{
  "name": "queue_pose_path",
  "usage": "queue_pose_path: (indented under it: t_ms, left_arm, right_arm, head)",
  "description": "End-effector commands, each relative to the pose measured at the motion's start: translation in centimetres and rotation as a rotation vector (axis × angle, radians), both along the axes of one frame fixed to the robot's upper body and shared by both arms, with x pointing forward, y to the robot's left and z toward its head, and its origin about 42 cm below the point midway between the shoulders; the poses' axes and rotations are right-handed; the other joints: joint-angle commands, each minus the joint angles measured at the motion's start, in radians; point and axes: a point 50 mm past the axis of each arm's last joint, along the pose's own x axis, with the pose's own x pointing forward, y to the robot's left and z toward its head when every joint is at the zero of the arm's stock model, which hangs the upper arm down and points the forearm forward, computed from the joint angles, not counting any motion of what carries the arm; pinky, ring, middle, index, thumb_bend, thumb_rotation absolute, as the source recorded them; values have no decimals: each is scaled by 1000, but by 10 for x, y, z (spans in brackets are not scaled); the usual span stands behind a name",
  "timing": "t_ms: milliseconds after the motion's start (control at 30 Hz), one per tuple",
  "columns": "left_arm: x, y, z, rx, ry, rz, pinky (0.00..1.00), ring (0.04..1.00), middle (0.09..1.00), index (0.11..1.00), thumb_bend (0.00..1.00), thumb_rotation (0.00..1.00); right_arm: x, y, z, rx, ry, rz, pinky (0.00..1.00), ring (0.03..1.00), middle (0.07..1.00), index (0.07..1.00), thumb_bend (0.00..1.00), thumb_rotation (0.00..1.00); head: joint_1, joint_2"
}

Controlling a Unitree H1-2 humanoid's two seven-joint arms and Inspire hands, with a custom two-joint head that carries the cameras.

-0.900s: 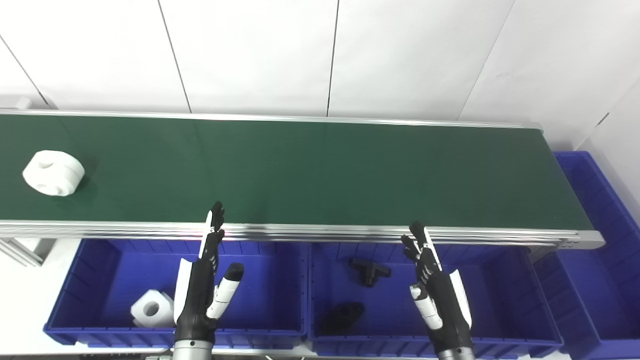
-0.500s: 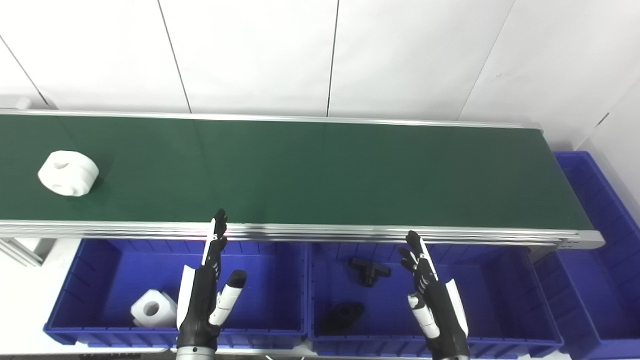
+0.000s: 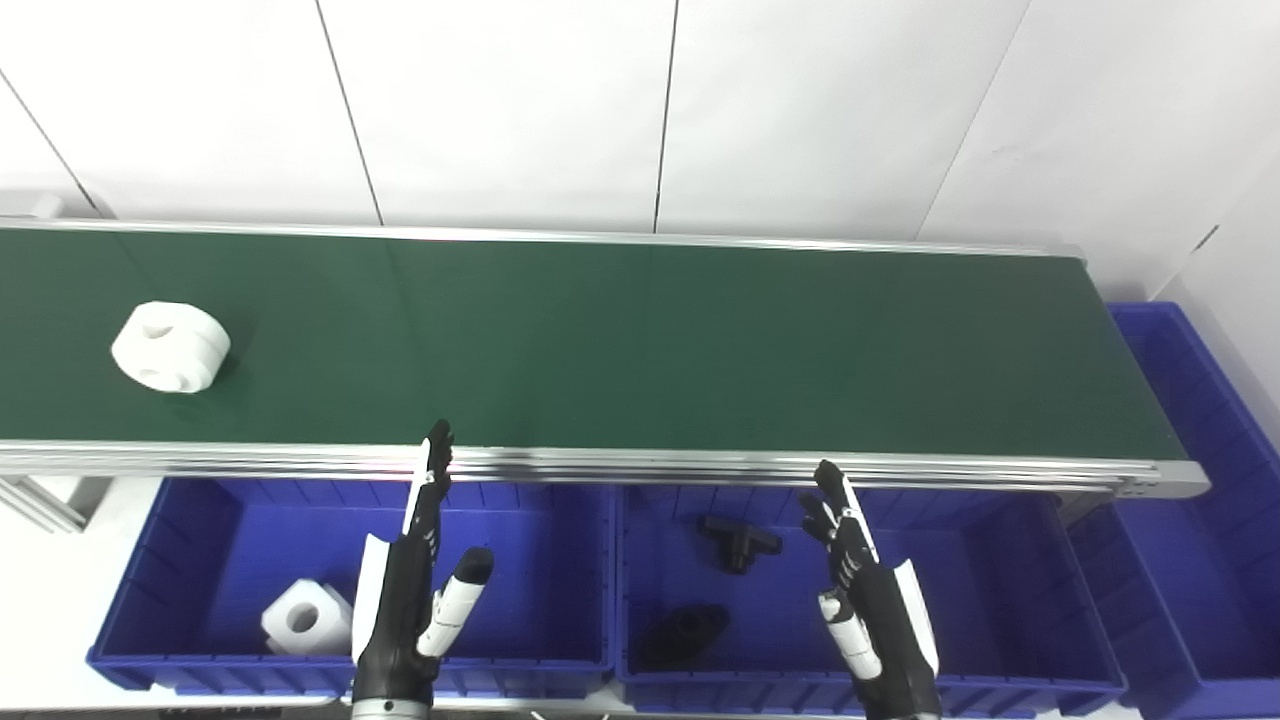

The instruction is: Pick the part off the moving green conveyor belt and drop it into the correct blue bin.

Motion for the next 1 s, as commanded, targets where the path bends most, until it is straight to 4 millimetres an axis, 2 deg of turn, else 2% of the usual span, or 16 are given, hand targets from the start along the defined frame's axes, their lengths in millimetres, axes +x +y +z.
queue_pose_path:
  t_ms: [0, 500, 767, 833, 967]
  left_arm:
    - [1, -3, 7, -10, -50, 0, 985, 999, 1000, 1000, 660, 1000]
    - [1, -3, 5, 0, -42, -6, 982, 996, 1000, 1000, 648, 1000]
    - [4, -3, 0, 34, -61, -13, 974, 995, 1000, 1000, 654, 1000]
    - [5, -4, -1, 61, -82, -25, 990, 995, 1000, 1000, 579, 981]
    - [8, -12, -6, 56, -86, -26, 981, 988, 1000, 1000, 549, 929]
  right_arm:
    - [3, 2, 10, 13, -76, 3, 921, 942, 989, 994, 974, 963]
    - [4, 0, 7, 13, -75, 7, 930, 944, 990, 999, 968, 961]
    - [5, 0, 3, 15, -73, 16, 931, 947, 989, 1000, 968, 966]
    - [6, -2, 1, 17, -73, 19, 940, 951, 998, 1000, 963, 960]
    - [7, -9, -3, 8, -67, 10, 952, 949, 1000, 1000, 964, 960]
  head:
    - [1, -2]
    - [12, -13]
    - [65, -33]
    - [87, -43]
    - [129, -70]
